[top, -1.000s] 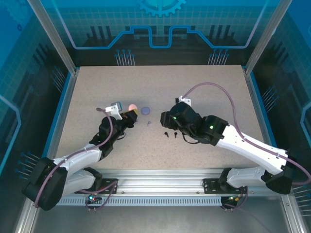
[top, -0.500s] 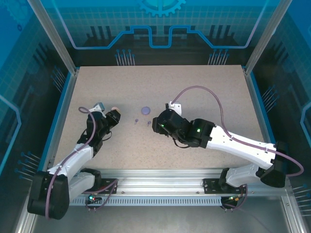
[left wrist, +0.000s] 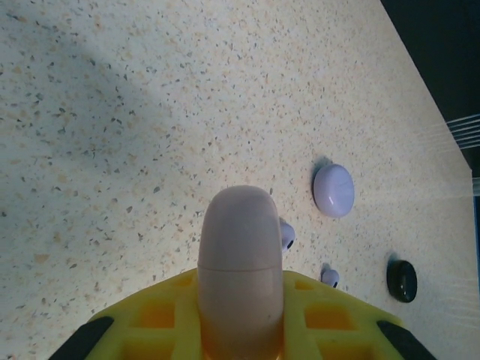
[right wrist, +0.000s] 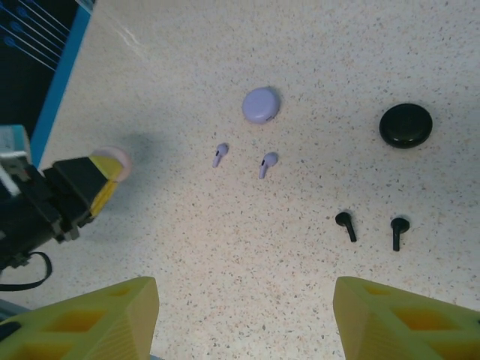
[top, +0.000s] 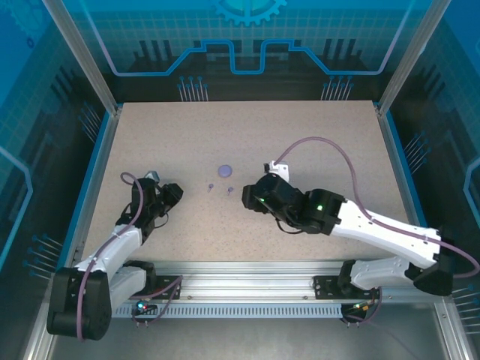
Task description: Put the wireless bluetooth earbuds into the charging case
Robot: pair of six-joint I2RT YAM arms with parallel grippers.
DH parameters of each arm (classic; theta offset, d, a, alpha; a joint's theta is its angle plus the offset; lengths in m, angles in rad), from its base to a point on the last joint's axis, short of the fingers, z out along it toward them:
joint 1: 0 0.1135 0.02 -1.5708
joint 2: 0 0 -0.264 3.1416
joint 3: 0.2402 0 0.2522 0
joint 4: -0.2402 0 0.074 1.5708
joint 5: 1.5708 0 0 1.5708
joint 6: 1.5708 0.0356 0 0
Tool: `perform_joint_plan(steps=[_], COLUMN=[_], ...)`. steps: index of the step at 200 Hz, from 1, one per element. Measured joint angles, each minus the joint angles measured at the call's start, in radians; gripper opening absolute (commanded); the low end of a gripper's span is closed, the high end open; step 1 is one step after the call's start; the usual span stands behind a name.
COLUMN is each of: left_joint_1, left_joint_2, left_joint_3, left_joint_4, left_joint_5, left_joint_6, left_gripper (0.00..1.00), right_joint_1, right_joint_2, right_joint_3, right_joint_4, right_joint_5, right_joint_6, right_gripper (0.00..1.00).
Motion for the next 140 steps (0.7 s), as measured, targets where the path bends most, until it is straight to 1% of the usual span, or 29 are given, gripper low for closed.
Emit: perform_joint_plan(steps=[25,56,116,131,140], left_joint_1=[0.012,0.02,0.053,0.061,0.064], left_joint_2=[0.063,0.116,0.245,0.253,0.26], left_joint_3=[0.0,0.0,-0.009,-0.019,-0.024], left_joint_4=[-0.007,-0.01,0.038,0.07,0.09], left_joint_5=[0.042,0.071,0.118,0.125,0.131], left_joint_6=[0.016,0.017,0.035,0.034,0.034], left_gripper=[0.0,0.0,0.0,0.03,0.07], right_joint_1=[0.011,0.026,0.038,0.038,0.038], right_joint_2=[-0.109,-0.171,-0.135,-0.113,-0.096], right_joint_3=[-0.043,-0.048,-0.007,0.011,0.024], right_joint_4=[-0.02,-0.06,-0.137,-0.144,-0.145], right_joint_5=[0.021,0.043,0.051,0.051,0.054], right_joint_6=[0.016,0.029,0.027,0.021,0.017], right_gripper=[0.64,0.64,0.65,0.65,0.65])
